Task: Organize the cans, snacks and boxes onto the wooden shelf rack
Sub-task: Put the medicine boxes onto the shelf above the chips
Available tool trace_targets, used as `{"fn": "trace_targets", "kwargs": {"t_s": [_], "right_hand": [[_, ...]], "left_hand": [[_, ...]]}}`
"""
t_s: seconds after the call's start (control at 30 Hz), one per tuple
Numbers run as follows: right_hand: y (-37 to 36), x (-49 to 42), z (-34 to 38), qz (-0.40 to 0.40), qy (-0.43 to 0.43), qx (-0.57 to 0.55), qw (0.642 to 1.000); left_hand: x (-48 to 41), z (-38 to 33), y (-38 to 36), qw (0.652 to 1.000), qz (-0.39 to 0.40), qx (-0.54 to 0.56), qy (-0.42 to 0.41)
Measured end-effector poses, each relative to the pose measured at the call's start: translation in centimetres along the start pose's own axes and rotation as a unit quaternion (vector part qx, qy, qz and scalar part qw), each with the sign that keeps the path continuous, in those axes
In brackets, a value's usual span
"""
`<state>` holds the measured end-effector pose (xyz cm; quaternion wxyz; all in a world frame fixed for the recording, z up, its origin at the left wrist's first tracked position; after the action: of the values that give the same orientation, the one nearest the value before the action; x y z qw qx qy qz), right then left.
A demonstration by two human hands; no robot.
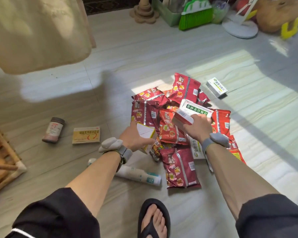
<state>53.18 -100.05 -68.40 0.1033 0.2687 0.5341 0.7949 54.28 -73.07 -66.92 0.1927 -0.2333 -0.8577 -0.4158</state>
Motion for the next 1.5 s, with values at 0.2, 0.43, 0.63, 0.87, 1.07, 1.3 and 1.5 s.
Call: {"fn": "trace_targets", "kwargs": {"t_s": [0.2, 0.43, 0.63, 0.87, 1.07, 1.3, 1.5], "right_hand": [[-0.8, -4.6, -0.7, -0.011, -0.002, 0.079, 0.997], [0.1, -7.8, -1.1, 0.083, 0.023, 0.128, 0.988], [0.6, -5.8, -0.7, 0.032, 0.046, 0.121, 0.991], [2.2, 0.8, 1.4, 0.005, 0.031, 0.084, 0.996], [6.3, 8.4, 7.5, 0.135, 0.044, -0.287, 0.947], [9.4, 17.7, 16.3, 0.303, 0.105, -0.391, 0.863], [11.6, 26.4, 25.5, 0.419, 0.174, -0.346, 0.821]], "left_hand": [[-3.2, -2.4, -0.3, 0.999, -0.012, 0.029, -0.023], [-5.4, -1.8, -1.5, 0.998, 0.022, 0.049, -0.018], [-3.8, -0.3, -0.5, 0.995, 0.026, 0.077, 0.054], [1.7, 0.2, 4.2, 0.990, -0.027, 0.122, 0.063], [9.2, 0.3, 9.4, 0.982, -0.080, 0.148, 0.080], [18.8, 2.5, 15.9, 0.957, -0.113, 0.249, 0.098], [29.1, 9.1, 22.9, 0.923, -0.197, 0.306, 0.128]]}}
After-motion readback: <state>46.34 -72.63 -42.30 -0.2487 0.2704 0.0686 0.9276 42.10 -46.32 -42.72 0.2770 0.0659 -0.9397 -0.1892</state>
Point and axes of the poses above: each hand's wrist, its own x-axis away from the middle knuckle, its own y-axis out of the back of the hand, z = x × y, the point moved 1 cm from there along -x, towards the middle knuckle, and after that the axes turned 5 degrees about -x, right-handed, at the moved point
